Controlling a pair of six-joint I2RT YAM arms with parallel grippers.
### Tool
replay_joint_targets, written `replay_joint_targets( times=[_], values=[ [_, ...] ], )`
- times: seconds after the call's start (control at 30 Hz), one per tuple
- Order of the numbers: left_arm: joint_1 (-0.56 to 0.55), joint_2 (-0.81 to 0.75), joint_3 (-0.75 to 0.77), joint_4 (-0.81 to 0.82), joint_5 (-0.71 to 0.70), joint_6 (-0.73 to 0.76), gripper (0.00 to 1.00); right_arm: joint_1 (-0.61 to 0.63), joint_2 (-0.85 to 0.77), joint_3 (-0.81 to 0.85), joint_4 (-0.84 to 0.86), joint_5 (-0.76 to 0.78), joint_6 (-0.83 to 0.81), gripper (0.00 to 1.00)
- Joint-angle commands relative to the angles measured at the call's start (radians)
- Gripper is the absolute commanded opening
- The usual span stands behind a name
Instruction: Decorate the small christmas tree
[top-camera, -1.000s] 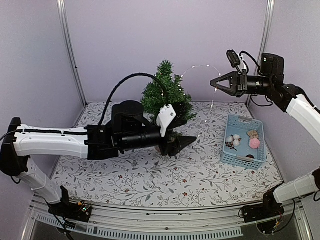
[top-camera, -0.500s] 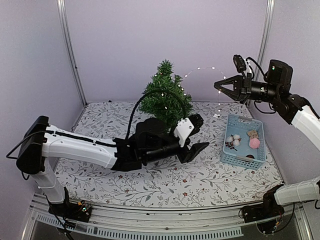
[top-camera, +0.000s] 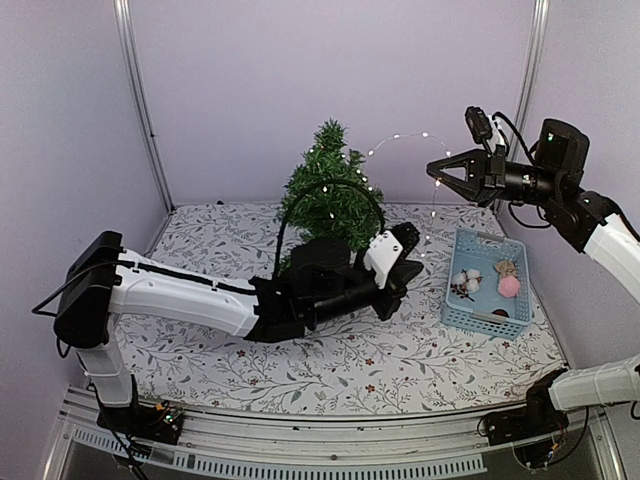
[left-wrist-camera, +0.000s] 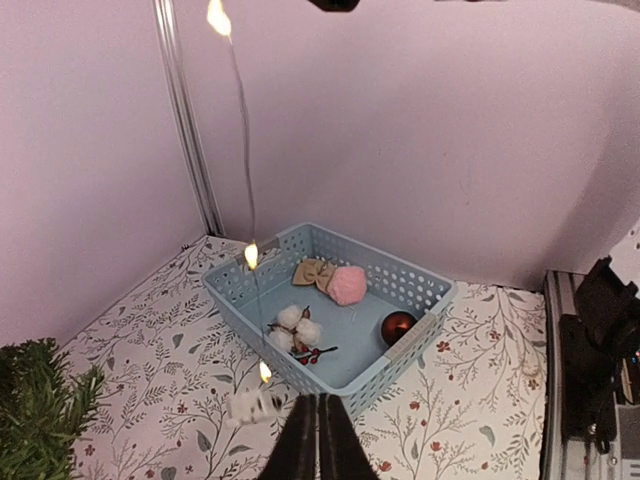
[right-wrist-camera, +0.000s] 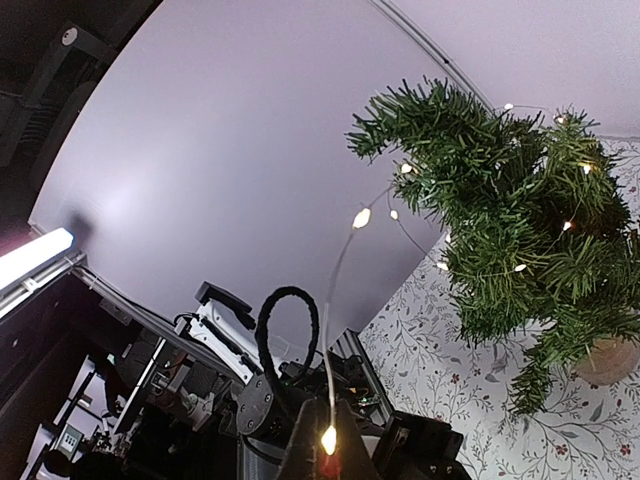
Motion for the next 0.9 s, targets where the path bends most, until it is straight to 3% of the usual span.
replay_joint_targets(
  times=[0.0, 0.2, 0.23, 0.3, 0.37, 0.5, 0.6, 0.87],
  values=[
    [-0.004, 0.021, 0.036, 0.052, 0.044, -0.003, 0.00, 0.007, -0.009, -0.002, 0.035, -0.019, 0.001, 0.00],
    [0.007, 0.019, 0.047, 0.046, 0.048, 0.001, 0.00, 0.007, -0.007, 0.001, 0.030, -0.022, -0.008, 0.00],
    [0.007, 0.019, 0.049, 0.039, 0.039, -0.002, 0.05, 0.007, -0.005, 0.005, 0.030, -0.024, -0.010, 0.00],
    [0.007, 0.018, 0.047, 0.035, 0.028, -0.013, 0.29, 0.007, 0.002, 0.013, 0.030, -0.031, -0.016, 0.00],
    [0.007, 0.025, 0.053, 0.026, 0.037, -0.015, 0.37, 0.007, 0.007, 0.017, 0.033, -0.041, -0.019, 0.00],
    [0.009, 0.055, 0.091, 0.010, 0.082, -0.020, 0.21, 0.008, 0.009, 0.020, 0.050, -0.054, -0.016, 0.00],
    [0.011, 0.060, 0.093, 0.017, 0.100, -0.028, 0.00, 0.007, 0.007, 0.021, 0.049, -0.056, -0.012, 0.00],
    [0.017, 0.028, 0.047, 0.038, 0.157, -0.020, 0.02, 0.007, -0.007, 0.021, 0.047, -0.044, -0.018, 0.00]
  ],
)
